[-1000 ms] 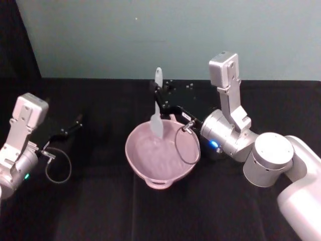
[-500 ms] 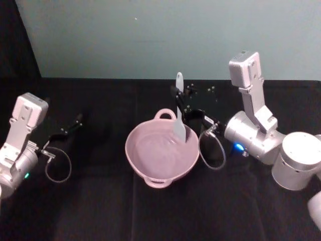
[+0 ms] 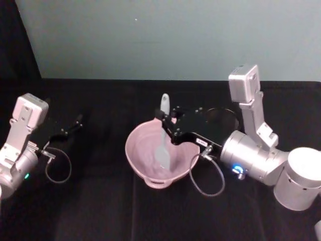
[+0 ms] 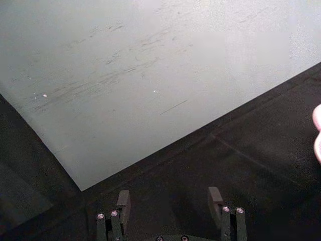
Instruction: Use the one hand to pick up the spoon and stir the clear water in the bowl.
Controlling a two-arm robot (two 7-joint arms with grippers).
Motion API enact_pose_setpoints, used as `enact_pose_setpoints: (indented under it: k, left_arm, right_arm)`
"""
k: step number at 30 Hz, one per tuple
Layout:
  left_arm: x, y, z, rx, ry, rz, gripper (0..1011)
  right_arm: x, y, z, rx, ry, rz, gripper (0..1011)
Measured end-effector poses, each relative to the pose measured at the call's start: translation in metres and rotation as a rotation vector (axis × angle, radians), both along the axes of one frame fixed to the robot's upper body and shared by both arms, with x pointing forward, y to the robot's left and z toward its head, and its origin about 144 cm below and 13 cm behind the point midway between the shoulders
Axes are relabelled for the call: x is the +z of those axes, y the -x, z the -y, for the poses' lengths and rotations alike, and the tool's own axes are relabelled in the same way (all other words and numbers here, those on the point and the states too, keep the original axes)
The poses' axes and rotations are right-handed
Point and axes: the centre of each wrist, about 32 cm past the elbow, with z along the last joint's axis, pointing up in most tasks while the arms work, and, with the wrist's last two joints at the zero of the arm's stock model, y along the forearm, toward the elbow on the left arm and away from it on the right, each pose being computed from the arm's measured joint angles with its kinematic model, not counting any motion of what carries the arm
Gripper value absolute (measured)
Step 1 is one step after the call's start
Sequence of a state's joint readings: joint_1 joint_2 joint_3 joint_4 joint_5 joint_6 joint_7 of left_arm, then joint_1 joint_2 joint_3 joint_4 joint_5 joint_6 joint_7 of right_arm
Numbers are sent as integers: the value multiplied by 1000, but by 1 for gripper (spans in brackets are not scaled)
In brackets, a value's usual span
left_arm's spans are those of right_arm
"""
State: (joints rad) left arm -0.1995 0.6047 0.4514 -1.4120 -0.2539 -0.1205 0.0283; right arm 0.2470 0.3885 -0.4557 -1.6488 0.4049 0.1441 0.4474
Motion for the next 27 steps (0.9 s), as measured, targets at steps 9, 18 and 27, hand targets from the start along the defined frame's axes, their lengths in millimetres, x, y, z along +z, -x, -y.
enact_pose_setpoints:
  k: [9, 18, 27]
  left_arm:
    - [0, 0, 0, 0, 0, 0, 1011]
    - [0, 0, 0, 0, 0, 0, 1011]
    - [0, 0, 0, 0, 0, 0, 1011]
  right_arm:
    - [-17, -1, -24, 3, -65, 10, 112]
    - [-32, -22, -38, -102, -89, 85, 113]
    - [-32, -35, -33, -210, -70, 134, 113]
